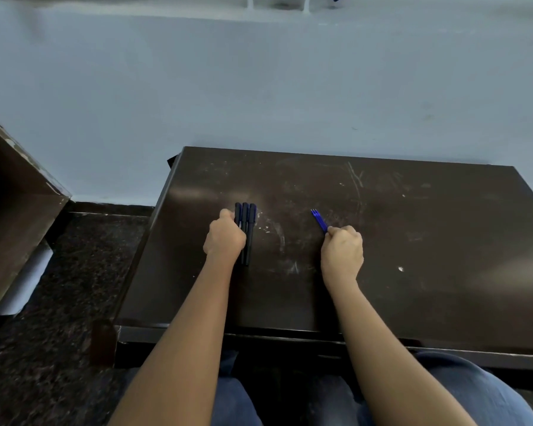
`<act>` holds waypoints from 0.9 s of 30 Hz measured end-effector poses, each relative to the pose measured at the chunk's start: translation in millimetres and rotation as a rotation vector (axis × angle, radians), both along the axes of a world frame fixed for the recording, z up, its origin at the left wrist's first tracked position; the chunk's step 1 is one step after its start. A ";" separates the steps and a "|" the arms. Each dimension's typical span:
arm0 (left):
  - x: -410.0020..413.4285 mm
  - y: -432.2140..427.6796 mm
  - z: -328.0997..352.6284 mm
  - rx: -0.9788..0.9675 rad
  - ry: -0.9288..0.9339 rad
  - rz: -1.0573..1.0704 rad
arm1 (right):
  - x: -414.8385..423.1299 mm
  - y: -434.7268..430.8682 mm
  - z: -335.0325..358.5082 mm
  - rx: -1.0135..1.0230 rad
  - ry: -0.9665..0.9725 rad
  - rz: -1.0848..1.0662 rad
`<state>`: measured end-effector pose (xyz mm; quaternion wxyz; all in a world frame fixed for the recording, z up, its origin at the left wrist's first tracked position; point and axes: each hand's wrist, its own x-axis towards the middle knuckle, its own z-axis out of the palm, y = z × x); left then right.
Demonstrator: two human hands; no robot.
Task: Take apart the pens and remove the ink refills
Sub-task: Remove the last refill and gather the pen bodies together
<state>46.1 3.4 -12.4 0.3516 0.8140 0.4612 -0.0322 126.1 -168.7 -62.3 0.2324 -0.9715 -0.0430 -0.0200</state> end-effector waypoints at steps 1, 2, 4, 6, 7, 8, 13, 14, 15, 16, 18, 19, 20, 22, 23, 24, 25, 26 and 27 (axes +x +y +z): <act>-0.2 0.9 -1.0 -0.003 -0.012 -0.005 | -3.2 0.7 -0.9 0.011 0.003 -0.024; -0.6 1.8 -1.9 -0.006 -0.021 -0.009 | -5.8 2.0 -1.7 0.021 0.003 -0.041; -0.9 3.1 -3.2 -0.005 -0.028 -0.015 | -9.1 5.5 -1.6 0.048 0.005 -0.066; -0.5 4.2 -4.1 0.003 -0.026 -0.020 | -9.5 9.5 -0.4 0.075 0.019 -0.092; -0.2 4.7 -4.6 0.008 -0.027 -0.023 | -9.5 11.4 0.5 0.084 0.025 -0.105; 0.0 4.9 -5.0 0.013 -0.026 -0.026 | -9.6 13.3 1.4 0.092 0.029 -0.117; 0.8 6.6 -5.9 0.017 -0.011 -0.033 | -11.5 18.8 3.1 0.119 0.031 -0.123; 1.2 7.2 -6.4 0.012 -0.012 -0.038 | -11.7 18.8 3.3 0.123 0.030 -0.123; 1.3 7.7 -6.8 0.007 -0.012 -0.044 | -11.8 18.8 3.9 0.126 0.032 -0.122; 1.5 8.2 -7.4 0.002 -0.011 -0.047 | -11.7 19.0 4.3 0.127 0.033 -0.119; 1.2 8.4 -7.6 -0.004 -0.003 -0.049 | -11.6 19.8 5.8 0.131 0.036 -0.109; 1.0 8.2 -7.3 -0.007 -0.001 -0.048 | -11.3 20.3 6.8 0.134 0.041 -0.106; 0.9 8.0 -7.4 -0.010 -0.002 -0.048 | -11.0 20.8 7.1 0.137 0.041 -0.103; 0.7 7.8 -7.8 -0.012 -0.004 -0.047 | -10.6 21.2 7.2 0.144 0.044 -0.096; 0.4 7.5 -7.1 -0.012 -0.001 -0.048 | -10.3 21.1 6.8 0.146 0.046 -0.092; 0.2 7.6 -7.2 -0.009 0.000 -0.048 | -10.1 20.8 6.6 0.150 0.046 -0.090; 0.2 7.5 -6.5 -0.006 0.000 -0.047 | -10.0 20.3 6.6 0.155 0.045 -0.088; 0.1 7.9 -6.9 -0.002 -0.002 -0.046 | -9.7 20.0 6.2 0.161 0.039 -0.085; -0.3 7.3 -5.9 -0.001 -0.004 -0.050 | -9.6 19.5 6.2 0.166 0.046 -0.088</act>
